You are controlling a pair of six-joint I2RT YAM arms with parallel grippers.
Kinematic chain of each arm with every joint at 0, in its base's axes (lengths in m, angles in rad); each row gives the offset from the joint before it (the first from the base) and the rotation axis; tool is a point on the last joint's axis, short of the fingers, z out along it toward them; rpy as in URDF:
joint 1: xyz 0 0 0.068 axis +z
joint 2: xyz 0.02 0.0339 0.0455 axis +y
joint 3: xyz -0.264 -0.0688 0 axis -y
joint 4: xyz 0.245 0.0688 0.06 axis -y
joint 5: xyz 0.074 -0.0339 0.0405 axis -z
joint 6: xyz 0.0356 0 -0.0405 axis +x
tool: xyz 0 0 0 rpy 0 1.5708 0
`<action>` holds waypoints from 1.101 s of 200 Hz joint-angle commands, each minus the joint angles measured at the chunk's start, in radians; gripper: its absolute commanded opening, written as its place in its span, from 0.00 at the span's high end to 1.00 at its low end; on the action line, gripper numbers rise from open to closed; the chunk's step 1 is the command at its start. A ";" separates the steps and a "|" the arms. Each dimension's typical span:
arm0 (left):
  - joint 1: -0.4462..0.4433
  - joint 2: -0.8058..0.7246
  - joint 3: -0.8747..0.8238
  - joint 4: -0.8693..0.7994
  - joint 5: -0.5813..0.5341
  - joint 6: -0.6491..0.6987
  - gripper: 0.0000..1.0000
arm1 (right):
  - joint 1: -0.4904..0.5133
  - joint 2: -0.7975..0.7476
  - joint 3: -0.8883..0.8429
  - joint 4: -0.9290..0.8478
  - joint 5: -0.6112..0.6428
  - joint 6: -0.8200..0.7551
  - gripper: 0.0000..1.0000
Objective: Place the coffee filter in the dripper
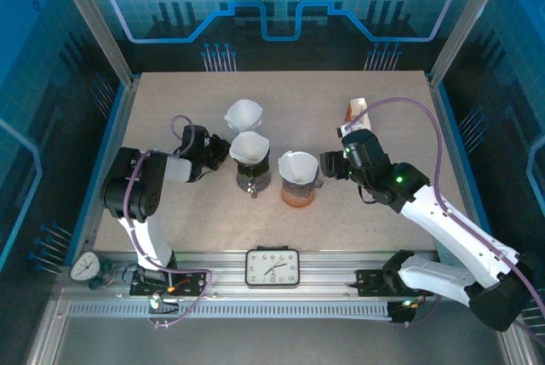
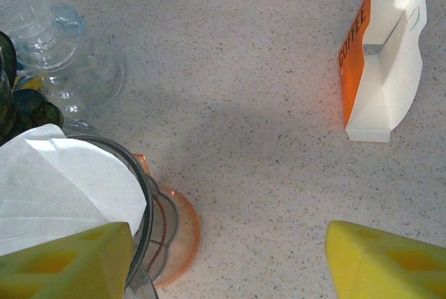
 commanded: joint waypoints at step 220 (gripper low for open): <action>0.055 -0.366 0.054 -0.392 -0.184 0.178 1.00 | -0.030 -0.024 -0.015 0.042 0.031 -0.009 0.25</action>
